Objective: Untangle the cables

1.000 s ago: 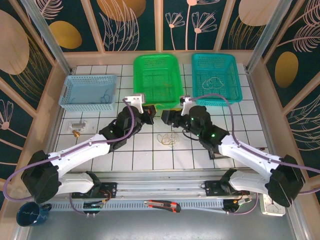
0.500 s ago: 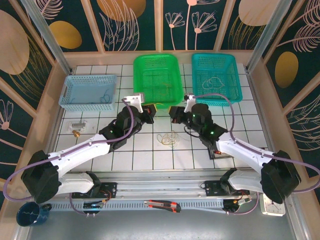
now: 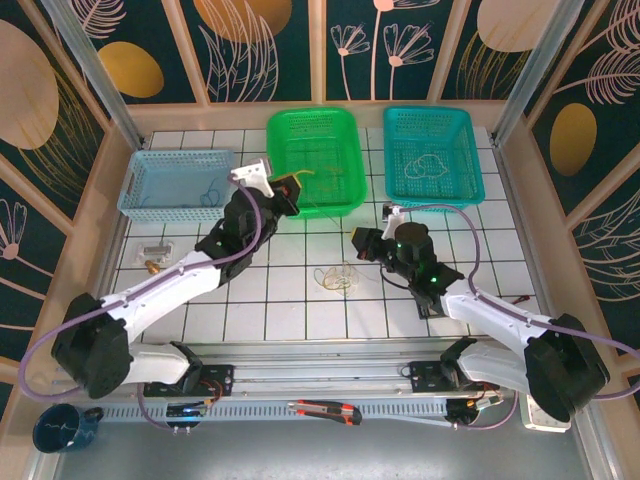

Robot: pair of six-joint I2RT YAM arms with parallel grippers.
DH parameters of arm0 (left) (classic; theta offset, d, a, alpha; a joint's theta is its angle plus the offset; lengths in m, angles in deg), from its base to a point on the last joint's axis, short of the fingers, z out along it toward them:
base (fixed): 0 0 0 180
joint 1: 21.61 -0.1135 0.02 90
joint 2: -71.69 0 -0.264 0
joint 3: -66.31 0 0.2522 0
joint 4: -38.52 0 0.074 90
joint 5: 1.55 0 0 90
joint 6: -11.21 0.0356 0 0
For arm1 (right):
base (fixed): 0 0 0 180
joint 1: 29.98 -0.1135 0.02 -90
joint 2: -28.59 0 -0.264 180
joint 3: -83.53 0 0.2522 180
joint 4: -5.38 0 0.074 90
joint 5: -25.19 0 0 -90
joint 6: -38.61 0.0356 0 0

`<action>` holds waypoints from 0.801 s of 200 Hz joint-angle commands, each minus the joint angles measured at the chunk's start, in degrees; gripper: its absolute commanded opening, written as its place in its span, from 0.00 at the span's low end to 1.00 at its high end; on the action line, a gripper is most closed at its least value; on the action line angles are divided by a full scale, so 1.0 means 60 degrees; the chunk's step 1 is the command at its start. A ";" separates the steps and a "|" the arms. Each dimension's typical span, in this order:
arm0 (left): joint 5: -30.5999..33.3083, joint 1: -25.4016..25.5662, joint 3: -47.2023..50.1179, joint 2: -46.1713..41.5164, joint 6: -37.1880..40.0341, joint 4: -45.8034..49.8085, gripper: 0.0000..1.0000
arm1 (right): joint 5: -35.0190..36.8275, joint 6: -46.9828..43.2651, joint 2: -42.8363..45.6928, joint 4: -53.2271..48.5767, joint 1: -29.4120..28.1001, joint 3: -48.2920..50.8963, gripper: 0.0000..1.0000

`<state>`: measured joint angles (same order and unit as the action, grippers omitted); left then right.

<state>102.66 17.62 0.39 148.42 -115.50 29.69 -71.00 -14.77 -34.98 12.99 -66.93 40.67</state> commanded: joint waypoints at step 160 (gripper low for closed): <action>-0.0173 -0.1674 -0.7176 0.6516 0.3368 0.2150 0.11 | 0.0271 -0.0351 0.2214 -0.2627 0.0650 -0.0561 0.58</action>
<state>102.40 7.93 -36.68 184.68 -98.45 37.47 -70.72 -15.55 -23.60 0.77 -63.54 39.81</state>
